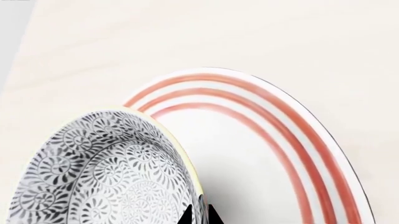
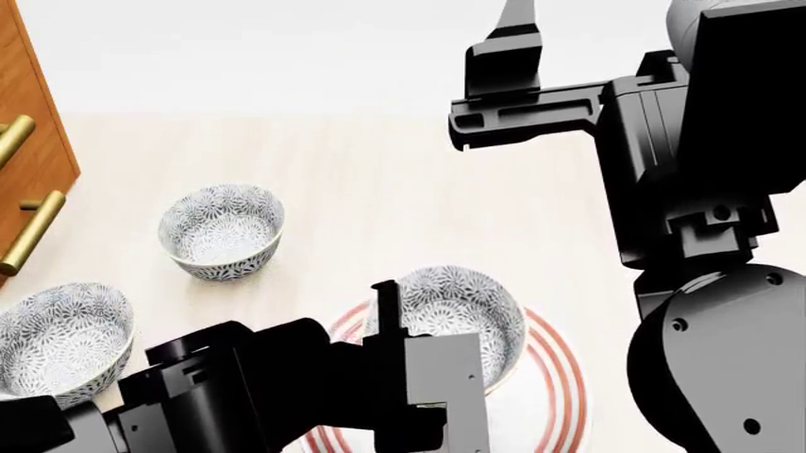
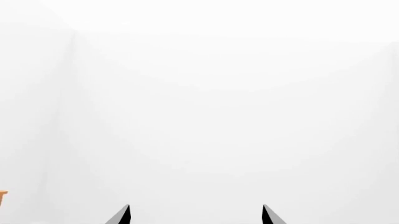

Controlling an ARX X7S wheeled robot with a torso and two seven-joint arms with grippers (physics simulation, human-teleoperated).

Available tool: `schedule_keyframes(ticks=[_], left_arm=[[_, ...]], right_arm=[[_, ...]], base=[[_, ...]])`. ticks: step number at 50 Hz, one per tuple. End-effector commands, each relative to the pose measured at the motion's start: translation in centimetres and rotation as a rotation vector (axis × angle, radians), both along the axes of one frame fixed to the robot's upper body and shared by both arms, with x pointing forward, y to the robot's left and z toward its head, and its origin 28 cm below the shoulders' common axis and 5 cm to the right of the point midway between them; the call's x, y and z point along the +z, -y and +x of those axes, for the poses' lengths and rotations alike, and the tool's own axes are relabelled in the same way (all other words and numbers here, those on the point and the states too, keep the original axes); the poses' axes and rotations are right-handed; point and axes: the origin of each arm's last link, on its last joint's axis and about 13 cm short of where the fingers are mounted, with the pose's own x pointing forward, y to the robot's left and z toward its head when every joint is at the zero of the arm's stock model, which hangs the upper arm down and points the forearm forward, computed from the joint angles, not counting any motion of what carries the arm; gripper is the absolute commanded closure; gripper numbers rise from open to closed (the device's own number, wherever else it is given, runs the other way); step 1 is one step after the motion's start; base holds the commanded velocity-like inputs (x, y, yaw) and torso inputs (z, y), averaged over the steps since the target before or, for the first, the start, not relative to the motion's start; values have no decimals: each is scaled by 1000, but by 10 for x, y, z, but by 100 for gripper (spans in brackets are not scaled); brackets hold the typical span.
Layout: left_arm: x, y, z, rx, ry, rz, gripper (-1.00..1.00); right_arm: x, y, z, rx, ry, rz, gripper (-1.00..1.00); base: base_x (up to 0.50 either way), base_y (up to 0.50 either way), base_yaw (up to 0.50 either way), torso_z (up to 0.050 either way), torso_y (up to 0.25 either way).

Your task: Put the bowl at the front on the plate.

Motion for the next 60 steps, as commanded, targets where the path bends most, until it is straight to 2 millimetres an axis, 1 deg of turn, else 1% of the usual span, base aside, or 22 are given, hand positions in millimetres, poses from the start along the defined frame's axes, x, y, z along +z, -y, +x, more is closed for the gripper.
schedule_keyframes(ticks=[1,11,22,60], left_arm=[[-4,2,-2,-16,7,1,100],[-8,2,-4,-17,1,10,100],[-7,2,-3,-15,-3,-4,100],[-23,-1,-7,-18,-23,31,100]], right_arm=[[-1,0,0,1,-3,1,-100],[-3,1,0,2,-5,4,-100],[-3,1,0,4,-7,2,-100],[-4,1,0,5,-8,8,-100]], base=[[0,0,0,0,0],[0,0,0,2,0],[0,0,0,0,0],[0,0,0,0,0]])
